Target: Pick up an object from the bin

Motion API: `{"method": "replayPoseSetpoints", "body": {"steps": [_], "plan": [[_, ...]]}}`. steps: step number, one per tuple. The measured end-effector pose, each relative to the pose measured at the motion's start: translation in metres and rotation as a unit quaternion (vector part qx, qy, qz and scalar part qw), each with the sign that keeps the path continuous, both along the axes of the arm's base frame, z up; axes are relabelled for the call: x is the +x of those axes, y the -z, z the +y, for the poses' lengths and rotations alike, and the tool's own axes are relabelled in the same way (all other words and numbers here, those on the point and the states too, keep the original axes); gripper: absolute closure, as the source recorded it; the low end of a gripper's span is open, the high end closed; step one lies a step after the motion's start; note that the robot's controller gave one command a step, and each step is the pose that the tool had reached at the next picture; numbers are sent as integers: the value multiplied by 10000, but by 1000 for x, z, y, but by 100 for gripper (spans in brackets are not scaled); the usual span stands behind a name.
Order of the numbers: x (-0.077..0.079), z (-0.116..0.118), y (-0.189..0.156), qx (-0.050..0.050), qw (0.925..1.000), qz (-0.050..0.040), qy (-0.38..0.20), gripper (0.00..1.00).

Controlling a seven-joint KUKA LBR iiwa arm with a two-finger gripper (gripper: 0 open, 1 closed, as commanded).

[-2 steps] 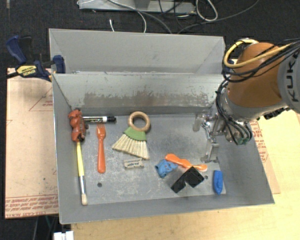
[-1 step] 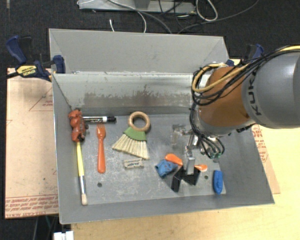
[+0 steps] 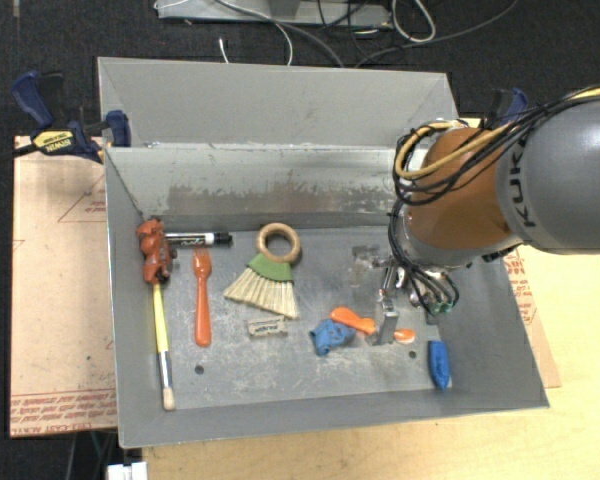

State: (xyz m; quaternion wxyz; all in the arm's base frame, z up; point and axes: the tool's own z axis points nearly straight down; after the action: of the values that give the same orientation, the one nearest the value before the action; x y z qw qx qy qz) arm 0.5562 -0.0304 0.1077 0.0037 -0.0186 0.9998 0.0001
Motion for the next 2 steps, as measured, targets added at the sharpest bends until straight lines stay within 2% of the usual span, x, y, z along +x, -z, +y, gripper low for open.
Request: {"method": "replayPoseSetpoints", "body": {"steps": [1,2], "plan": [[-5,26,7,27,9998,-52,-214,0],[-3,25,39,10,9997,-5,232,0]]}}
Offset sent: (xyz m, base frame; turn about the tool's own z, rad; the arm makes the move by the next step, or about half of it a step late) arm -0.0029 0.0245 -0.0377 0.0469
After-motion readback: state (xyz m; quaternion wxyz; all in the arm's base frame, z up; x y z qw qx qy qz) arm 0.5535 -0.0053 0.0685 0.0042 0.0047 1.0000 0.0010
